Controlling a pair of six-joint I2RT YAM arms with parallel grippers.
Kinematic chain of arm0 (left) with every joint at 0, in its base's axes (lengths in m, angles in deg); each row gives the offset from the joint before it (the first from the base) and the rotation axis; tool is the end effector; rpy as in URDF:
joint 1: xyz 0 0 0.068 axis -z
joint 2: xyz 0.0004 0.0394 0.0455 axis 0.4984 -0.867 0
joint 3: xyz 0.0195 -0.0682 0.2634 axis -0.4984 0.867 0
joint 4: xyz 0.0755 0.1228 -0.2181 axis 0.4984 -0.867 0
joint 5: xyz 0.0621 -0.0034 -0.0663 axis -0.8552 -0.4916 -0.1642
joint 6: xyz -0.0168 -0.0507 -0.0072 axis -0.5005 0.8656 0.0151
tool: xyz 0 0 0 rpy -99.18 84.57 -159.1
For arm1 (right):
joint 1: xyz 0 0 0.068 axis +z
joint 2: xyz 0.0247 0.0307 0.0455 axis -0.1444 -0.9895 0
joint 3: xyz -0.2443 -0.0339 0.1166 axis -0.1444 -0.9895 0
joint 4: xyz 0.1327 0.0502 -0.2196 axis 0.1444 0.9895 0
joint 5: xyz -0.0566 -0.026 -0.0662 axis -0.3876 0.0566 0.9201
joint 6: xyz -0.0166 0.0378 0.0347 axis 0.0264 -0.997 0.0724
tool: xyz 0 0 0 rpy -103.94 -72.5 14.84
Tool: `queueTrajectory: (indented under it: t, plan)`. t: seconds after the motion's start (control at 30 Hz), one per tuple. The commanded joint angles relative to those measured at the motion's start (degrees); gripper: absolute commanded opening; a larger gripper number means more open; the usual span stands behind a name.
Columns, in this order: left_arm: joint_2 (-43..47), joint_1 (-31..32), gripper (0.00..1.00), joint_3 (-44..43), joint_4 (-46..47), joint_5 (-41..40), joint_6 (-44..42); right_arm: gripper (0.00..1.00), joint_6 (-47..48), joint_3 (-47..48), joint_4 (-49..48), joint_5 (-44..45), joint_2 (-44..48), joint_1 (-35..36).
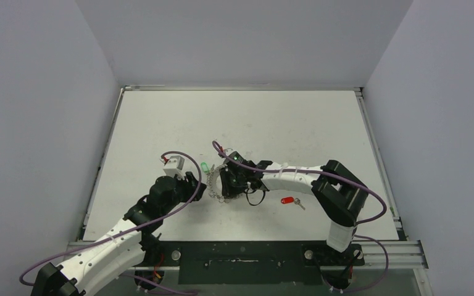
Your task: Put the keys on the keyring
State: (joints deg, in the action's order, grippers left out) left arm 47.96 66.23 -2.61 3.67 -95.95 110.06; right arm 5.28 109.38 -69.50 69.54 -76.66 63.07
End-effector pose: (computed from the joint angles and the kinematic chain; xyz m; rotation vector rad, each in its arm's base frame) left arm 0.1313 -0.0912 0.1881 -0.0507 2.0902 -0.6542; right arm 0.2054 0.3016 0.1641 -0.5522 2.6604 0.7723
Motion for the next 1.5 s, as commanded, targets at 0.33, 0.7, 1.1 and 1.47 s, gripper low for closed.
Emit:
queueTrajectory:
  t: [0.33, 0.7, 1.1, 1.47]
  plan:
    - [0.0, 0.2, 0.45, -1.3, 1.9, 0.4, -1.5, 0.17, -1.8, -0.8, -3.0, -1.4, 1.2, 1.1]
    - [0.0, 0.2, 0.45, -1.6, 1.5, 0.7, -2.3, 0.2, -2.2, -3.2, -2.5, -0.2, 4.3, 1.6]
    - [0.2, 0.2, 0.46, -1.7, 1.3, 1.0, -2.8, 0.22, -3.9, -4.4, -4.5, -0.6, 4.0, 2.3]
    - [0.7, 0.2, 0.46, -2.1, 0.4, 1.0, -3.4, 0.22, -4.6, -4.7, -4.0, 0.4, 2.7, 3.4]
